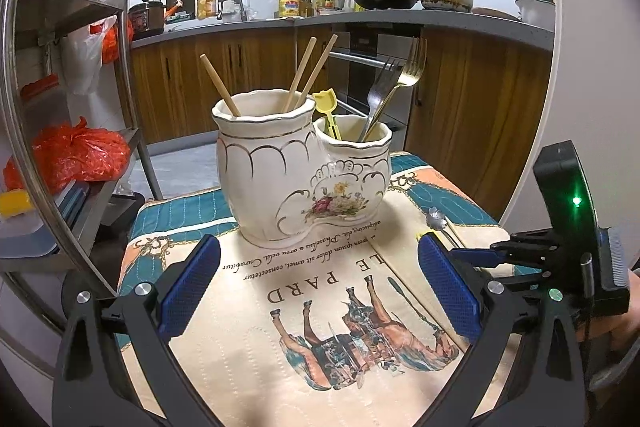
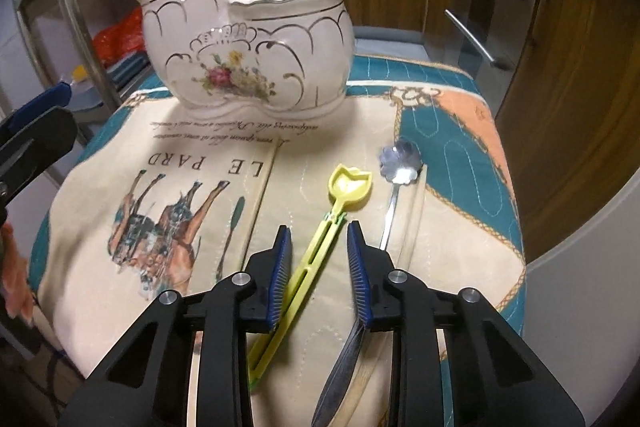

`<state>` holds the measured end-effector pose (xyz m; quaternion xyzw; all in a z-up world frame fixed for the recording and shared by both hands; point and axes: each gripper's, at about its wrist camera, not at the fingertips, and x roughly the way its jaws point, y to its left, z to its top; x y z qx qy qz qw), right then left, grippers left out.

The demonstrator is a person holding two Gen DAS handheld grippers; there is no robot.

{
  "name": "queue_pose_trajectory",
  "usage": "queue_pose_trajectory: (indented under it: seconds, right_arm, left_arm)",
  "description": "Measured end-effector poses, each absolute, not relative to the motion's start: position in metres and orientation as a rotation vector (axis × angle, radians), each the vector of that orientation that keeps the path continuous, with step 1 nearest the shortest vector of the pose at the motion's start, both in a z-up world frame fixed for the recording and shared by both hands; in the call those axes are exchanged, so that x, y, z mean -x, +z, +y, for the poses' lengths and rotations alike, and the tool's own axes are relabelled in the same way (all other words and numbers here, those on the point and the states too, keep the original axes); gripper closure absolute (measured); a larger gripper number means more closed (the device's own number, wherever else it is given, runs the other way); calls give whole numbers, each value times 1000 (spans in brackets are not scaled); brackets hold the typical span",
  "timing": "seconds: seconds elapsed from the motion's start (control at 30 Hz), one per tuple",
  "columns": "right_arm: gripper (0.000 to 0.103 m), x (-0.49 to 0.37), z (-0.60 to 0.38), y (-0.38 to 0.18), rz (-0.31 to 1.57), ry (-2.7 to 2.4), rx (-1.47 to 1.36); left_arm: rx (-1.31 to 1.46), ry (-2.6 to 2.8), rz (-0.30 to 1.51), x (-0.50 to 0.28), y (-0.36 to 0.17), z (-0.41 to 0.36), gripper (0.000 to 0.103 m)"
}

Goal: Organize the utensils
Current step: 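Close the right tool on the yellow tongs and lift them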

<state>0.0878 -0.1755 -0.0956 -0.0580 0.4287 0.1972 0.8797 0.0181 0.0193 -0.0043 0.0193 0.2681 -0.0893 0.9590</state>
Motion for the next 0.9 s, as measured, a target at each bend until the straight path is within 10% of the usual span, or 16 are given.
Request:
queue_pose_trajectory:
  seconds: [0.23, 0.9]
  right_arm:
    - [93, -90, -169, -95, 883, 427, 136]
    - [93, -88, -234, -38, 673, 500, -131]
  left_arm:
    - [-52, -185, 557, -19, -6, 17, 6]
    - [-142, -198, 727, -23, -33, -44, 6]
